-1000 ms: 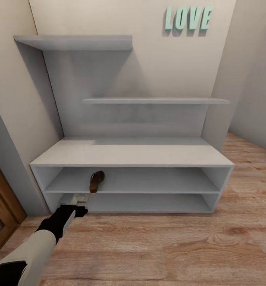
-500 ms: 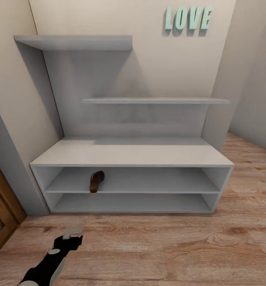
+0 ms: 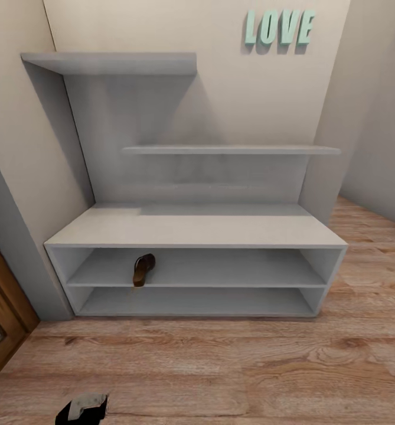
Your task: Pick up the two gym shoes and the two sandals from the corridor floor and place them onto the hallstand (shoe rack) in the corridor, making sure they are on the rack and not on the floor. Arrange them so the two gym shoes are next to each other and the two sandals are next to each other.
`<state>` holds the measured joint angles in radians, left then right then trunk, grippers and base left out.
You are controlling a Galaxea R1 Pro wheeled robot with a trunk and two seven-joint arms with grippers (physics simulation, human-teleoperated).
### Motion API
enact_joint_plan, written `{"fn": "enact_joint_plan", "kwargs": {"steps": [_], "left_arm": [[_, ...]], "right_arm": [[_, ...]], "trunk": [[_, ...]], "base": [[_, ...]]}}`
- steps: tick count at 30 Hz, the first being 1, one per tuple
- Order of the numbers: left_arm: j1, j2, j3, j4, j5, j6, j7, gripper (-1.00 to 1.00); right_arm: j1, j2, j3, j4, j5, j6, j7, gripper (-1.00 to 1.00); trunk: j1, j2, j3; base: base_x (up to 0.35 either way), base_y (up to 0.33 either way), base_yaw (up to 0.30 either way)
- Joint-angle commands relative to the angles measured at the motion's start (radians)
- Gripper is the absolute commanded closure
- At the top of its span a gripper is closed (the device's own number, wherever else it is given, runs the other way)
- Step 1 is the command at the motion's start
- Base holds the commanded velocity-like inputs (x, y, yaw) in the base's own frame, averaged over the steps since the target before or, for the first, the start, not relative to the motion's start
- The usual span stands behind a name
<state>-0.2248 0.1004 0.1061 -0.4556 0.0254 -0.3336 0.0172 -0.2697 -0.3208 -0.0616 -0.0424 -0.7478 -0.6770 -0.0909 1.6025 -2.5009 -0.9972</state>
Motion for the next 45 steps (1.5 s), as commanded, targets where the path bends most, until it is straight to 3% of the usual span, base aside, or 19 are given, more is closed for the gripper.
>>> {"fn": "enact_joint_plan", "kwargs": {"steps": [1, 5, 13, 28, 45], "left_arm": [[0.014, 0.009, -0.002, 0.0, 0.019, -0.018, 0.001, -1.0], [0.039, 0.026, -0.003, 0.005, 0.057, -0.043, -0.022, -1.0], [0.045, 0.031, -0.002, 0.01, 0.073, -0.051, -0.078, -1.0], [0.047, 0.032, -0.002, 0.01, 0.073, -0.051, -0.083, -1.0], [0.047, 0.04, 0.0, 0.012, 0.073, -0.052, -0.086, -1.0]], "right_arm": [[0.0, 0.0, -0.006, -0.001, 0.01, -0.001, -0.006, 1.0], [0.0, 0.0, -0.006, -0.001, 0.009, -0.001, -0.006, 1.0], [0.0, 0.0, -0.006, -0.001, 0.009, -0.001, -0.007, 1.0], [0.0, 0.008, -0.006, -0.001, 0.01, -0.001, -0.007, 1.0], [0.0, 0.008, -0.003, 0.0, 0.027, -0.002, -0.006, 1.0]], "trunk": [[0.0, 0.0, -0.001], [0.0, 0.0, -0.001], [0.0, 0.0, -0.001], [0.0, 0.0, -0.001], [0.0, 0.0, -0.001]], "base": [[0.0, 0.0, 0.0], [0.0, 0.0, 0.0], [0.0, -0.001, 0.0], [-0.083, -0.172, 0.0], [-0.066, -0.016, 0.0]]}}
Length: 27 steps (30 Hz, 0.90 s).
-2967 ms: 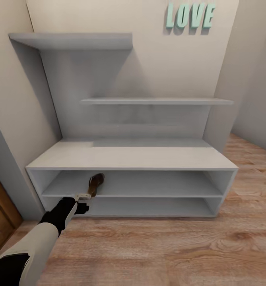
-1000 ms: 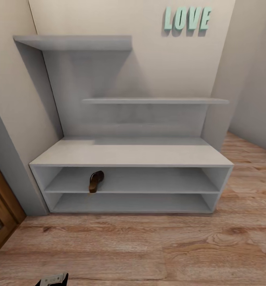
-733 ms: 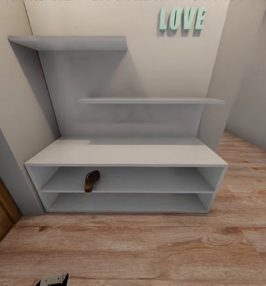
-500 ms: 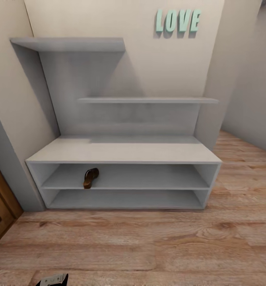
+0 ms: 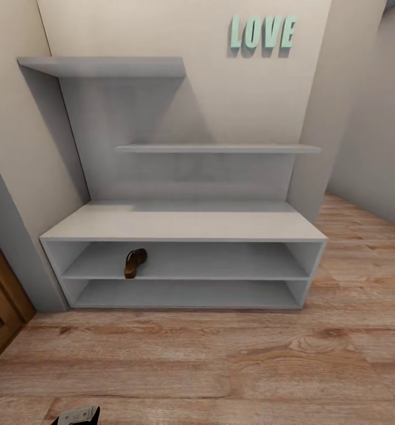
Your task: Pick up the two gym shoes and the two sandals from the corridor floor and place them onto the hallstand (shoe rack) in the corridor, making sure they are on the rack and not on the floor. Arrange them so the two gym shoes are next to each other and the two sandals are next to each other.
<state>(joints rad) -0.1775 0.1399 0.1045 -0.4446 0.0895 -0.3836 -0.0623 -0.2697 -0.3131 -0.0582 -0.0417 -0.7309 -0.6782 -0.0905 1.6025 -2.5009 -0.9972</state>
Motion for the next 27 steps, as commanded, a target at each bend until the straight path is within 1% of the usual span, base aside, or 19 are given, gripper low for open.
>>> {"fn": "enact_joint_plan", "kwargs": {"steps": [1, 3, 4, 5, 6, 7, 8, 9, 10, 11, 12, 13, 14, 15, 18, 19, 27], "left_arm": [[0.0, 0.002, 0.001, 0.001, 0.009, -0.002, -0.008, -1.0], [0.0, 0.007, 0.001, 0.001, 0.01, -0.003, -0.014, -1.0], [0.0, 0.012, 0.001, 0.001, 0.011, -0.003, -0.025, -1.0], [0.0, 0.015, 0.001, 0.001, 0.011, -0.003, -0.032, -1.0], [0.0, 0.021, 0.001, 0.001, 0.013, -0.003, -0.049, -1.0], [0.0, 0.032, 0.001, 0.001, 0.024, -0.003, -0.08, -1.0], [0.0, 0.045, 0.001, 0.001, 0.05, -0.003, -0.118, -1.0], [0.0, 0.054, 0.001, 0.001, 0.072, -0.003, -0.148, -1.0], [0.0, 0.063, 0.001, 0.002, 0.095, -0.004, -0.182, -1.0], [0.001, 0.09, 0.0, 0.006, 0.156, -0.04, -0.298, -1.0], [0.003, 0.095, 0.0, 0.014, 0.166, -0.058, -0.332, -1.0], [0.004, 0.097, 0.001, 0.02, 0.169, -0.067, -0.349, -1.0], [0.01, 0.102, 0.0, 0.039, 0.178, -0.098, -0.407, -1.0], [0.012, 0.103, -0.003, 0.045, 0.173, -0.108, -0.429, -1.0], [0.012, 0.103, -0.003, 0.046, 0.172, -0.108, -0.431, -1.0], [0.012, 0.104, -0.003, 0.046, 0.171, -0.109, -0.431, -1.0], [0.012, 0.104, -0.004, 0.046, 0.171, -0.109, -0.432, -1.0]], "right_arm": [[0.0, 0.0, -0.003, 0.0, 0.017, -0.001, -0.006, 1.0], [0.0, 0.0, 0.007, 0.0, 0.038, -0.001, -0.006, 1.0], [0.0, 0.003, 0.024, 0.0, 0.068, 0.0, -0.006, 1.0], [0.0, 0.007, 0.034, 0.0, 0.087, 0.0, -0.006, 1.0], [0.0, 0.021, 0.059, -0.002, 0.13, 0.001, -0.006, 1.0], [0.0, 0.054, 0.1, -0.006, 0.206, 0.0, -0.007, 1.0], [0.0, 0.092, 0.136, -0.018, 0.283, 0.002, -0.008, 1.0], [0.0, 0.113, 0.152, -0.032, 0.33, 0.003, -0.009, 1.0], [-0.001, 0.129, 0.163, -0.055, 0.372, 0.007, -0.011, 1.0], [-0.001, 0.15, 0.177, -0.185, 0.462, 0.117, -0.013, 1.0], [-0.002, 0.153, 0.179, -0.245, 0.477, 0.202, -0.013, 1.0], [-0.002, 0.154, 0.179, -0.286, 0.483, 0.264, -0.013, 1.0], [-0.002, 0.161, 0.182, -0.537, 0.498, 0.628, -0.016, 1.0], [-0.004, 0.193, 0.182, -0.923, 0.502, 1.087, -0.067, 1.0], [-0.007, 0.201, 0.181, -0.992, 0.501, 1.192, -0.089, 1.0], [-0.009, 0.203, 0.181, -1.033, 0.502, 1.237, -0.098, 1.0], [-0.009, 0.203, 0.181, -1.047, 0.501, 1.246, -0.098, 1.0]], "trunk": [[0.0, 0.0, -0.001], [0.0, 0.0, -0.001], [0.0, 0.0, -0.001], [0.0, 0.0, -0.001], [0.0, 0.0, -0.001], [0.0, 0.0, -0.001], [0.0, 0.0, -0.001], [0.0, 0.0, -0.001], [0.0, 0.0, -0.001], [0.0, 0.0, -0.001], [0.0, 0.0, -0.001], [0.0, 0.0, -0.001], [0.0, 0.0, -0.001], [0.0, 0.0, -0.001], [0.0, 0.0, -0.001], [0.0, 0.0, -0.001], [0.0, 0.0, -0.001]], "base": [[-0.002, -0.001, 0.0], [-0.001, 0.0, 0.0], [0.0, 0.0, 0.0], [0.0, 0.0, 0.0], [0.0, 0.0, 0.0], [0.0, 0.0, 0.0], [0.0, 0.0, 0.0], [0.0, 0.0, 0.0], [0.0, 0.0, 0.0], [0.0, 0.0, 0.0], [0.0, 0.0, 0.0], [0.0, 0.0, 0.0], [0.0, 0.0, 0.0], [0.0, 0.0, 0.0], [0.0, 0.0, 0.0], [0.0, 0.0, 0.0], [0.0, 0.0, 0.0]]}}
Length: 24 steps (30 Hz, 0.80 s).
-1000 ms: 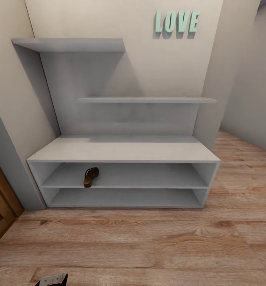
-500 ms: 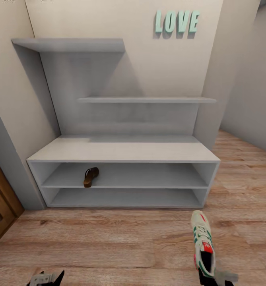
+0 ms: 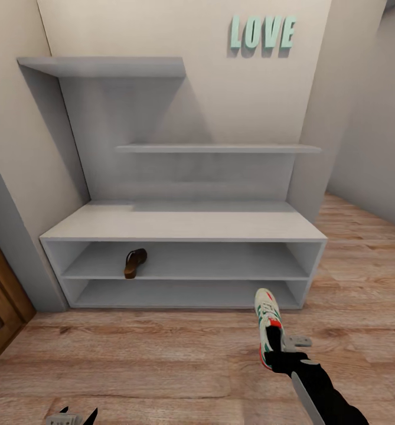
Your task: Pick up the two gym shoes and the two sandals from the corridor floor and place them onto the hallstand (shoe rack) in the corridor, making sure they are on the rack and not on the floor. Arrange them so the two gym shoes are next to each other and the two sandals are next to each other.
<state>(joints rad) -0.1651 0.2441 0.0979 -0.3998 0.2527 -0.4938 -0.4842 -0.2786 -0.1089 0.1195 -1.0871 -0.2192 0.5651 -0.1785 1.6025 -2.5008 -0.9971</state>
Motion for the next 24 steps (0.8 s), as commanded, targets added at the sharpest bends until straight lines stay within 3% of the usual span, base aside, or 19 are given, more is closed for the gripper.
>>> {"fn": "enact_joint_plan", "kwargs": {"steps": [1, 16, 24], "left_arm": [[0.001, -0.006, -0.003, 0.004, 0.002, 0.002, -0.008, -1.0], [0.002, -0.006, -0.003, 0.004, -0.015, 0.001, -0.005, -1.0], [0.002, -0.008, -0.004, 0.004, -0.02, 0.001, -0.005, -1.0]], "right_arm": [[-0.006, 0.005, 0.008, -0.007, -0.015, 0.006, -0.015, 1.0], [-0.053, 0.09, 0.006, -0.052, -0.014, -0.006, 0.018, 1.0], [-0.058, 0.108, 0.006, -0.059, -0.009, -0.002, 0.005, 1.0]], "trunk": [[0.0, 0.0, -0.001], [0.0, 0.0, -0.001], [0.0, 0.0, -0.001]], "base": [[0.0, 0.0, 0.0], [0.0, 0.0, 0.0], [0.0, 0.0, 0.0]]}}
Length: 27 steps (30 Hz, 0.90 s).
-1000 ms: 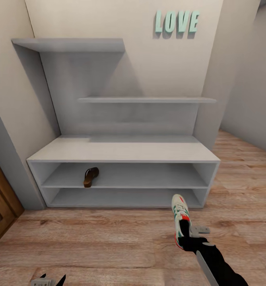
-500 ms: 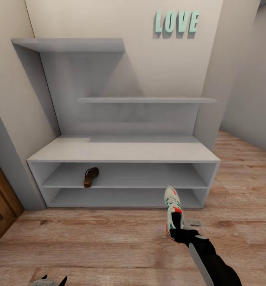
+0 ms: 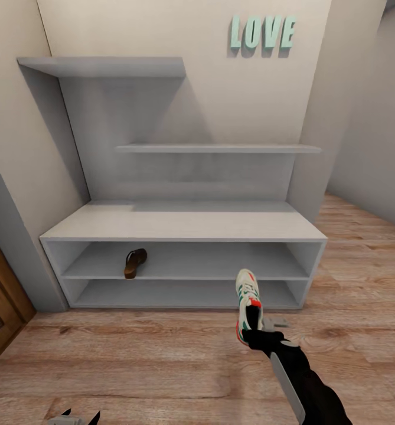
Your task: Pick up the two gym shoes and the two sandals from the corridor floor and place them onto the hallstand (shoe rack) in the corridor, making sure they are on the rack and not on the floor. Arrange them so the two gym shoes are next to each other and the two sandals are next to each other.
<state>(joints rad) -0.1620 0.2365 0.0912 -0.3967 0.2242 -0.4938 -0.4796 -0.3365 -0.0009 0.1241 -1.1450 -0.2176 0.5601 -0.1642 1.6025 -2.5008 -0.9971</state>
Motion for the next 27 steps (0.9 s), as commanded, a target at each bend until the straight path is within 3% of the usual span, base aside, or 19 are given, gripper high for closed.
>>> {"fn": "enact_joint_plan", "kwargs": {"steps": [1, 22, 27], "left_arm": [[-0.001, 0.0, 0.003, 0.001, 0.008, 0.001, -0.01, -1.0], [-0.001, -0.001, 0.002, 0.0, 0.007, 0.001, -0.01, -1.0], [-0.001, -0.001, -0.003, -0.001, -0.015, 0.001, -0.01, -1.0]], "right_arm": [[-0.001, 0.002, 0.002, -0.002, -0.01, 0.003, -0.015, 1.0], [-0.058, 0.112, 0.004, 0.0, -0.007, 0.01, -0.121, 1.0], [-0.06, 0.14, 0.003, 0.0, -0.008, 0.01, -0.146, 1.0]], "trunk": [[0.0, 0.0, -0.001], [0.0, 0.0, -0.001], [0.0, 0.0, -0.001]], "base": [[0.0, 0.0, 0.0], [0.0, 0.0, 0.0], [0.0, 0.0, 0.0]]}}
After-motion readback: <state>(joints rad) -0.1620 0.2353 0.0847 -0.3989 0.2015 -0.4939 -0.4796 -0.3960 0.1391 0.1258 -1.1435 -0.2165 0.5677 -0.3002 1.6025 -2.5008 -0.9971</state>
